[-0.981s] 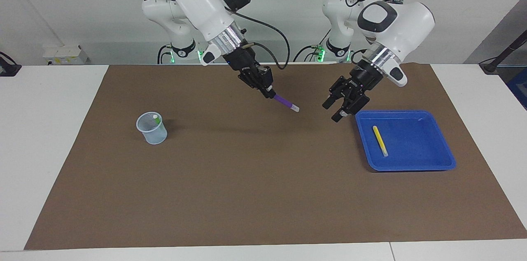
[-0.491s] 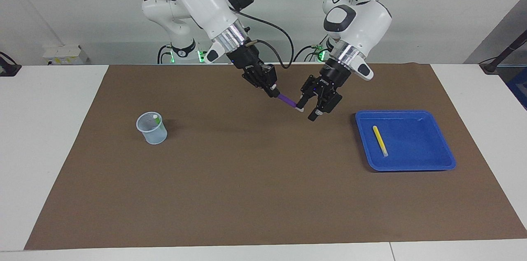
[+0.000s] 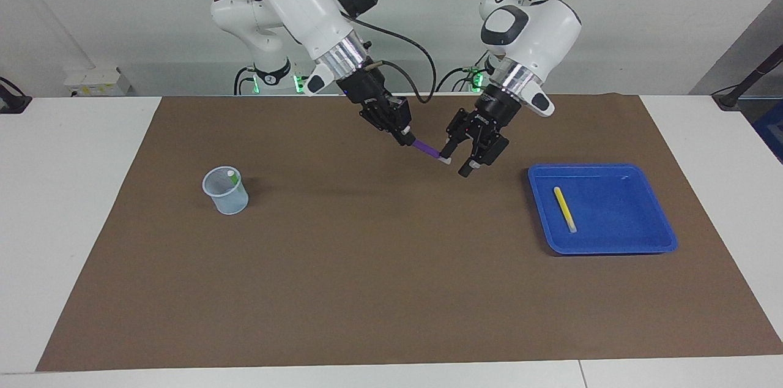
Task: Right arm passes pens to left for tray arrangement
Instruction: 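Carry the purple pen toward the left gripper while the left gripper approaches, then close the left gripper on the purple pen while the right gripper releases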
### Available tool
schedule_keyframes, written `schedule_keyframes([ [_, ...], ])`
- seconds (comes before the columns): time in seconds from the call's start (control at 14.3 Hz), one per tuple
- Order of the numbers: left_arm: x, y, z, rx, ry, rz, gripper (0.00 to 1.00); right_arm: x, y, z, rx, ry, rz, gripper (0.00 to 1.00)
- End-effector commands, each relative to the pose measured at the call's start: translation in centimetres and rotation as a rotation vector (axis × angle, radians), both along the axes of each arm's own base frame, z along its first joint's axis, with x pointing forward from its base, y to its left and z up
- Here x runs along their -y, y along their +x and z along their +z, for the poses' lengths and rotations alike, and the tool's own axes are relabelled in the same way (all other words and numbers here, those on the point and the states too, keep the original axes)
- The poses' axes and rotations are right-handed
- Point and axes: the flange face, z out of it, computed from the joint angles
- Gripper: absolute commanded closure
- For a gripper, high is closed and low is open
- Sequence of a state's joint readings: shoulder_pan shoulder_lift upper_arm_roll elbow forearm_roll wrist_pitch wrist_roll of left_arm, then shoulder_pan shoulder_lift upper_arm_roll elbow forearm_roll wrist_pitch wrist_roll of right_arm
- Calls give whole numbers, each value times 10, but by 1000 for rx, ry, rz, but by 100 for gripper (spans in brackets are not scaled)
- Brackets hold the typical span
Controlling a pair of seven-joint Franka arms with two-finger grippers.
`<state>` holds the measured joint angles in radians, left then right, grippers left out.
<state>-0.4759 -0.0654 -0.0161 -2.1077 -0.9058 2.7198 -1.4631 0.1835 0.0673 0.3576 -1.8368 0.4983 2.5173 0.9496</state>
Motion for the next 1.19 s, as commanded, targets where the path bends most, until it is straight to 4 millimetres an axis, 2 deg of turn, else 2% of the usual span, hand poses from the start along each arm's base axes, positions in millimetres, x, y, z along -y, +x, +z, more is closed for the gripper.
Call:
schedule_keyframes([
  [0.0,-9,-25,2,-5,-4,-19,20,-1,1,1,2,31,-18,100],
  [0.28,-6,-29,6,-9,-13,-25,20,1,3,1,13,30,-20,100],
  [0.42,10,-39,4,-25,-21,-40,20,0,3,1,12,31,-19,100],
  [0.63,18,-46,2,-50,-35,-31,20,-2,2,4,27,41,-31,100],
  [1.12,24,-48,5,-41,-65,46,22,-1,3,3,27,40,-32,100],
])
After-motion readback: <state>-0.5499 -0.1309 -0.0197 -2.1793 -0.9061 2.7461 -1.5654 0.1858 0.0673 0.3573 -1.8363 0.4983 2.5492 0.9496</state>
